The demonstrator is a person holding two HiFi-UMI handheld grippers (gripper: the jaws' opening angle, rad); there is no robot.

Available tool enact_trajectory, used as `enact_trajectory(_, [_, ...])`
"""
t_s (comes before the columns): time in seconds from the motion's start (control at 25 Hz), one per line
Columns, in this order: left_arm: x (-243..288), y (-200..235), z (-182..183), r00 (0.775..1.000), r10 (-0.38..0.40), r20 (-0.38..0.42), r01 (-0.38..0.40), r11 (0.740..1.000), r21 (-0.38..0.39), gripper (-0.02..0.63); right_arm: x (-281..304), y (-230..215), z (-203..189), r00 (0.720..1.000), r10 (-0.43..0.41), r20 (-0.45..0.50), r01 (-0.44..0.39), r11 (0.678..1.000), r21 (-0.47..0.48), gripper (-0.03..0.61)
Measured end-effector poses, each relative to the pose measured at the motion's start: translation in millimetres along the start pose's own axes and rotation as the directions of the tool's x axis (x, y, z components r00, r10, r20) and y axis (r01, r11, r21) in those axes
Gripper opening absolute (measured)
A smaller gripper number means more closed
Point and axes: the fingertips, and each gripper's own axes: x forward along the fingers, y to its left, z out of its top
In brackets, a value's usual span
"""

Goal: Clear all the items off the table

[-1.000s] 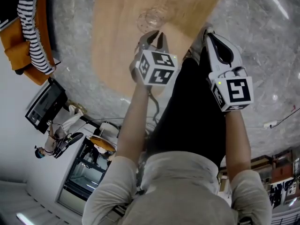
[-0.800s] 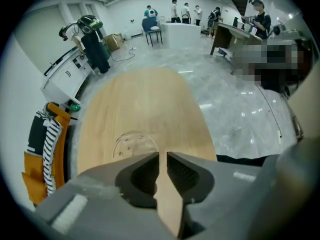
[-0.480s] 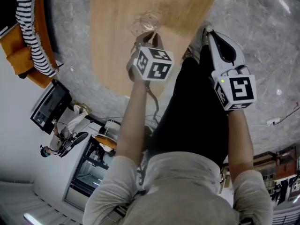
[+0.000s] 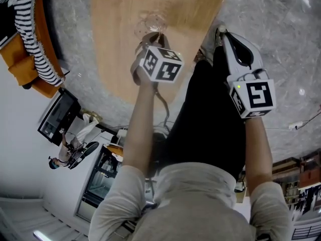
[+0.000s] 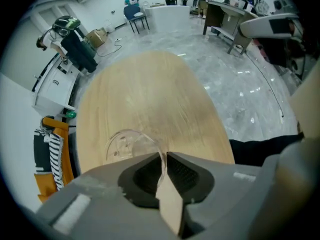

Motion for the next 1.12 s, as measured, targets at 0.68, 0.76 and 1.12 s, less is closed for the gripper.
enact_trajectory(0.68, [24.0,14.8,3.7,0.97,0.125,-0.21,-0.044,0.934,0.355,0.055,5.2,-22.9,5.7,0.999,-0.038,-0.001,0.038,0.998,0.043,0.006])
enact_trajectory(0.76, [25.9,17.6,3.7,0.959,0.163,-0.232,-0.054,0.909,0.413,0.055,5.7,-22.7,6.7,0.999,-0.04,-0.004,0.04,0.998,0.045,0.006])
enact_trajectory(1.12, [38.6,17.0,5.0,0.946,0.205,-0.251,-0.052,0.861,0.506,0.055,7.5,-21.1,4.3,0.999,-0.039,-0.005,0.04,0.998,0.042,0.006])
